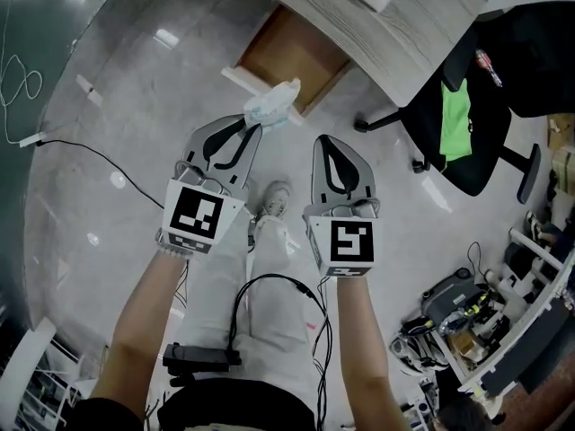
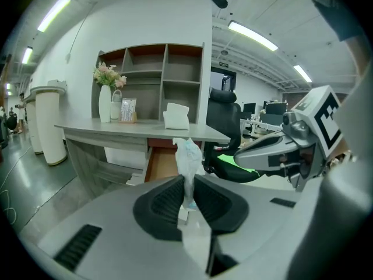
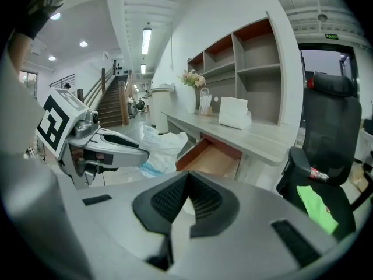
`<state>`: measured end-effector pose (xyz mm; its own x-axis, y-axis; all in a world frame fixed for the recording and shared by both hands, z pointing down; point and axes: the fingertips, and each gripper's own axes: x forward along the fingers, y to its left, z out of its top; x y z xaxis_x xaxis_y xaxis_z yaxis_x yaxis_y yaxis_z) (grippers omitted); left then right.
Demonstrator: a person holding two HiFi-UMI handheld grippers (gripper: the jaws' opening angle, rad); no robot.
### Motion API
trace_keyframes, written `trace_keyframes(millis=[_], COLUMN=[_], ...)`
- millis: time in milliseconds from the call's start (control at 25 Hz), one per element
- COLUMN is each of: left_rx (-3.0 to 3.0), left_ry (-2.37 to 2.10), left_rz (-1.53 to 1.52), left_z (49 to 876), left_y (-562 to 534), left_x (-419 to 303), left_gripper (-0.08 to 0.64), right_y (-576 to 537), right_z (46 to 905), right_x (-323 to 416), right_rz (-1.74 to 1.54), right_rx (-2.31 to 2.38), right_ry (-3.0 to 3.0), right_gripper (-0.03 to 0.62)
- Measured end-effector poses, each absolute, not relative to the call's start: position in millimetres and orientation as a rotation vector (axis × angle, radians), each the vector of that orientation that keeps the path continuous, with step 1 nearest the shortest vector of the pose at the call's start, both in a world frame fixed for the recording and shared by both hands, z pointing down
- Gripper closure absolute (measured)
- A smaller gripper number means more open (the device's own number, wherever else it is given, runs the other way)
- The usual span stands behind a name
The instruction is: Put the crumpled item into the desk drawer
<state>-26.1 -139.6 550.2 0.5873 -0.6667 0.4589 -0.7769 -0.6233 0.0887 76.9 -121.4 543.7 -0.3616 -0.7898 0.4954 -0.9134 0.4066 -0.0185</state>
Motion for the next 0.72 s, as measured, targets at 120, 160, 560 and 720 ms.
trace_keyframes(millis=[120,160,560,720], left_rx=[2.531,2.522,2.463,2.448], left_ry=[-1.171,-1.171,-1.163,-1.12], left_rz=[0.581,0.582,0.617,0.652], left_z=[565.2,569.9,613.3,630.1], left_y=[-151.4,-155.9,-201.0,-213.1], left_x=[-23.6,-23.3,-13.5,-6.6], left_gripper=[0.497,0.497,0.497,0.497], right_y=[-130.6,-134.0,-163.2,-168.7], right_z=[558.6,563.1,600.6,611.8], right_x=[78.0,77.8,77.6,77.5], right_rz=[0.419,0.422,0.444,0.456], right_rx=[1.454,1.452,1.436,1.429], right_ry=[-2.237,-2.232,-2.205,-2.191], right_gripper=[0.588,0.588,0.588,0.588])
